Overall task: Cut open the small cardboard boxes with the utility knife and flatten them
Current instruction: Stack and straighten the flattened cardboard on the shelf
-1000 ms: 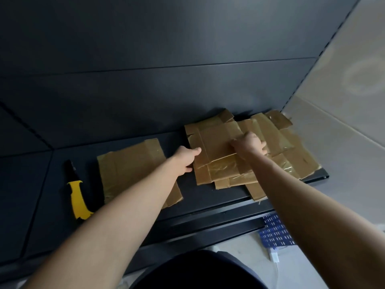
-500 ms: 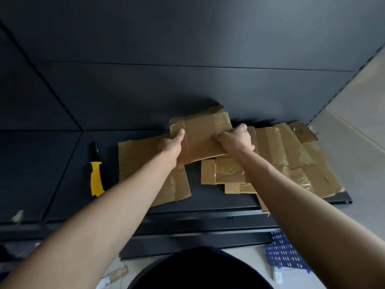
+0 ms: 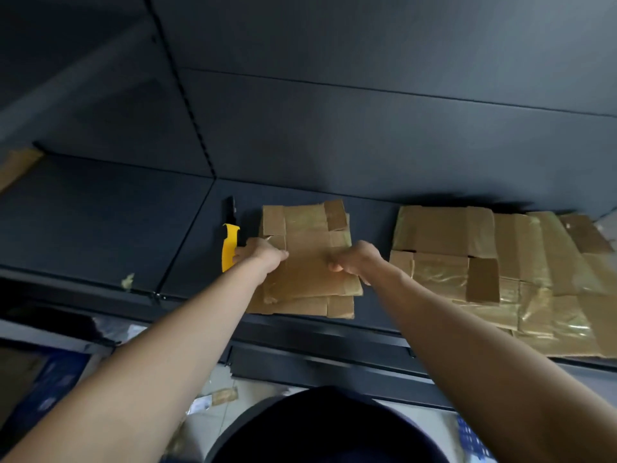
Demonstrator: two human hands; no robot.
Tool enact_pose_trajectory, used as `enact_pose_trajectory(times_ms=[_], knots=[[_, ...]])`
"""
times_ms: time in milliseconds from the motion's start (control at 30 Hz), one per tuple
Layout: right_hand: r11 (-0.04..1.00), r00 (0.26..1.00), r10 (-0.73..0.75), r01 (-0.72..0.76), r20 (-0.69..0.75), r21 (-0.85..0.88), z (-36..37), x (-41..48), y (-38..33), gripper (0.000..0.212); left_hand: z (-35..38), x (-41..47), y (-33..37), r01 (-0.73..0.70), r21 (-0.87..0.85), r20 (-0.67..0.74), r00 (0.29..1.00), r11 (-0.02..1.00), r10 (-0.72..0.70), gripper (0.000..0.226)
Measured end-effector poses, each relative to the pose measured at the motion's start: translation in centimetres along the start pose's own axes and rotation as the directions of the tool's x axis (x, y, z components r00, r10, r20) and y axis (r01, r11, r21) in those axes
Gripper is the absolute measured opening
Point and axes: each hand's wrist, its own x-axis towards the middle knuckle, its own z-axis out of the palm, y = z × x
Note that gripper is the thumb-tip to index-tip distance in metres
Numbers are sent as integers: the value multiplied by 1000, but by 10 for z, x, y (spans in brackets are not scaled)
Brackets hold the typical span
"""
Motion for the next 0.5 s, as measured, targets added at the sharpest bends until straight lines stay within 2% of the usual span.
enact_pose_trajectory(times_ms=[100, 200, 267, 367, 433, 500], knots=[[996, 997, 41, -45, -58, -74, 4, -2, -3, 67, 0, 5, 2, -19, 19, 33, 999, 1000, 19, 79], [999, 998, 43, -44, 36, 29, 5, -4, -10, 71, -5, 14, 5, -51, -174, 69, 996, 983, 64, 68], [1000, 1000, 24, -24, 5, 13, 7, -5, -11, 59, -6, 20, 5, -52, -262, 80, 994, 964, 76, 63], [1000, 998, 5, -4, -67, 17, 11, -8, -5, 44, -3, 20, 4, -27, -259, 75, 996, 966, 48, 62], [996, 998, 29, -24, -48, 88, 9, -7, 0, 47, -2, 21, 5, -29, -242, 89, 995, 970, 52, 63], [970, 998, 69, -69, 6, 233, 2, -6, 1, 51, -2, 23, 9, -34, -225, 96, 994, 974, 57, 70]])
